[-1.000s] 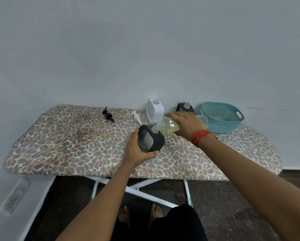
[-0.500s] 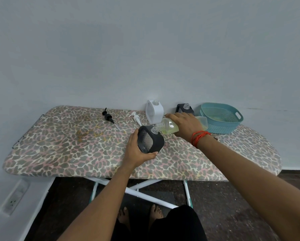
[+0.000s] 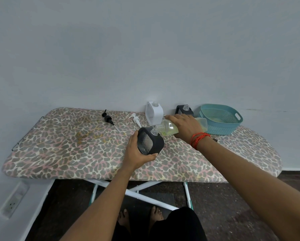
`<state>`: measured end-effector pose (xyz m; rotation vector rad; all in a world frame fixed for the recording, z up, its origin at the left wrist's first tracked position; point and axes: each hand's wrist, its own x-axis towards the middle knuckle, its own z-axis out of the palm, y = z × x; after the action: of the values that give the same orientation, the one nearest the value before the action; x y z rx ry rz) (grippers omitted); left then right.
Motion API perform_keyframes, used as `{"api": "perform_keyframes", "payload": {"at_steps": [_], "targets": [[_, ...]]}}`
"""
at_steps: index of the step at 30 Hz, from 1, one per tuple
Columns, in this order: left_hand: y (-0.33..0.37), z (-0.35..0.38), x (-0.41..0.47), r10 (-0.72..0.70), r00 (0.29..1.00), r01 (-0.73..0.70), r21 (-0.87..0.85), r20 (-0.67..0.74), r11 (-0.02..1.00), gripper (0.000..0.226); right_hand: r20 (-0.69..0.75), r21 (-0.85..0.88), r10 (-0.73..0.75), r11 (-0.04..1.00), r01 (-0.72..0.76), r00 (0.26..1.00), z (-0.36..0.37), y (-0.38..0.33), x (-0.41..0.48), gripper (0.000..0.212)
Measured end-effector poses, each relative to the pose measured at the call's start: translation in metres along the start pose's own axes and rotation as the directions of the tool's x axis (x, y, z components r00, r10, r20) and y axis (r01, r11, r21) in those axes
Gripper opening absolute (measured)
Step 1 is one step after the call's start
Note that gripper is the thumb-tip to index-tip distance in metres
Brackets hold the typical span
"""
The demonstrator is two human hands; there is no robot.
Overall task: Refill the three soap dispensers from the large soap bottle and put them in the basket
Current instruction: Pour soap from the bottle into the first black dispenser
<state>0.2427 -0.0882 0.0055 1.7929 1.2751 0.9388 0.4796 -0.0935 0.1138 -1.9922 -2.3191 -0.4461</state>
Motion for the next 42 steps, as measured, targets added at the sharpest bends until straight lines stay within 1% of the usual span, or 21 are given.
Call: {"api": "perform_keyframes", "payload": {"at_steps": [13,22,42], "targets": [[0.0011,0.0,-0.0005,0.004,1.0,-0.004,-0.008,-0.009,1.0,0.127,-0.013,-0.01,0.005,1.0,-0.005,1.0,0.0015,-0.0021,0.0003,0.074],[0.0025,-0.0001,-0.0013,0.003,1.0,-0.003,-0.017,-0.008,1.0,0.126,0.009,-0.016,0.012,1.0,-0.011,1.0,-0.0006,-0.0028,0.0004,0.076],[0.0003,-0.0003,-0.0008,-0.011,1.0,0.011,-0.014,0.0,1.0,0.129,0.005,-0.023,0.02,1.0,-0.02,1.0,-0.0013,-0.0036,-0.0002,0.075]]}}
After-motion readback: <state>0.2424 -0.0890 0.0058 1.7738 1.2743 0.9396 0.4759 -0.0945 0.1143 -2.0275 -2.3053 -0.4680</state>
